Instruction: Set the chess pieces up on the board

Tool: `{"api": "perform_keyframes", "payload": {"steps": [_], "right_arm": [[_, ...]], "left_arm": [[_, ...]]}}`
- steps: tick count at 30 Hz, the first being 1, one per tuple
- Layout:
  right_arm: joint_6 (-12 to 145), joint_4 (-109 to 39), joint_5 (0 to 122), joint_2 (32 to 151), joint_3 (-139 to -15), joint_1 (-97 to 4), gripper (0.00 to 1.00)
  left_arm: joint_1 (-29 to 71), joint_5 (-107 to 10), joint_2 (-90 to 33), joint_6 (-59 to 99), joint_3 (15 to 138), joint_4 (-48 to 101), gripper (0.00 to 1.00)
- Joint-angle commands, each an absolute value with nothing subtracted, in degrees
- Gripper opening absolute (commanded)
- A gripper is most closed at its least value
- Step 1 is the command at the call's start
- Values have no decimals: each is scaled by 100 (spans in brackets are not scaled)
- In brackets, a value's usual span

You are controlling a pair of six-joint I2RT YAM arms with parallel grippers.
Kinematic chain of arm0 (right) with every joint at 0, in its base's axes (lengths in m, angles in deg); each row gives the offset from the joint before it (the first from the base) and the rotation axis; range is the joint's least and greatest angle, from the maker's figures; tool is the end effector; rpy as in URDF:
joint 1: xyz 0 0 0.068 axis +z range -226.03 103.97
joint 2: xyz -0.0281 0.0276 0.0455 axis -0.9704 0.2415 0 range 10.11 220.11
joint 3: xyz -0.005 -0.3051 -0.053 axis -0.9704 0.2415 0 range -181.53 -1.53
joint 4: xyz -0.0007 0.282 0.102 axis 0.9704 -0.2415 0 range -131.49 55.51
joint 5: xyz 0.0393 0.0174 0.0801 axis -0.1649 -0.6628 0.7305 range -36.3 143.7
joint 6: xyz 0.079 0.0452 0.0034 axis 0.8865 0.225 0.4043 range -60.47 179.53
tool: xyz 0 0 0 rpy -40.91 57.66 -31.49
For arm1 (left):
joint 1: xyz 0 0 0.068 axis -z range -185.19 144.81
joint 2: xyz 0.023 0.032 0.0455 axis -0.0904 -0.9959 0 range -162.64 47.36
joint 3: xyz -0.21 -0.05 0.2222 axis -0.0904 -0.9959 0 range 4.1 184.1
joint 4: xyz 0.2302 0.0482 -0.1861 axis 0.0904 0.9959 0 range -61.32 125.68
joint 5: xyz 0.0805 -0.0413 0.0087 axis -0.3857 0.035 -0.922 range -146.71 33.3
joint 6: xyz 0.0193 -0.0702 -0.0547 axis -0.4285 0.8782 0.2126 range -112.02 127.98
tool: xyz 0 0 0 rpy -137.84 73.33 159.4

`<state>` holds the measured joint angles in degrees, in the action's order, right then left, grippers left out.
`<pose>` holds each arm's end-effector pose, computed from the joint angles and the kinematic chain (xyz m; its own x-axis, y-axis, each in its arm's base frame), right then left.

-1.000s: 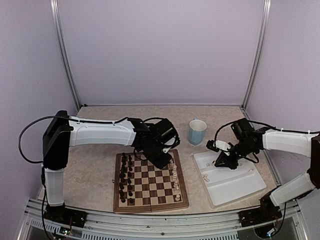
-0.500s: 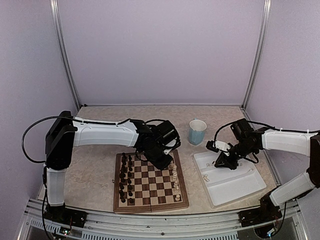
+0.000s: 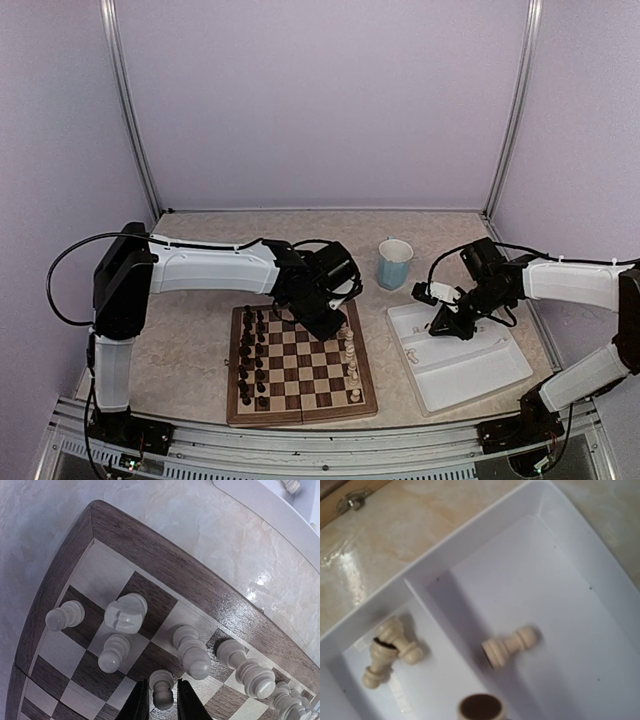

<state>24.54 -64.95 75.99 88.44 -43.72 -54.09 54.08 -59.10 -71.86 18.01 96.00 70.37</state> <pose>0.2523 0.1349 0.1521 -0.4192 -0.7407 -0.5250 -0.8857 0.4606 0.0574 0.2608 -0.4318 0.1541 -0.6181 0.6991 -0.3594 0.7550 0.6553 -0.0239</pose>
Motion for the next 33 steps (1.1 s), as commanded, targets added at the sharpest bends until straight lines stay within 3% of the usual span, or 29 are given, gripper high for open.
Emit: {"api": "perform_keyframes", "payload": {"steps": [1, 12, 22, 33], "right_arm": [[2475, -6466, 7698, 8882, -4308, -5449, 4], [2120, -7237, 8163, 8646, -5035, -5384, 5], [1973, -7809, 8403, 8950, -6629, -4748, 6], [2055, -7763, 8095, 9439, -7156, -4189, 6]], "left_arm": [[5436, -5936, -7233, 1817, 9770, 7089, 23], [5287, -5933, -6163, 1598, 10090, 7807, 33], [4798, -3452, -6330, 3107, 10034, 4760, 40], [4740, -2531, -6832, 3749, 10006, 3787, 46]]}}
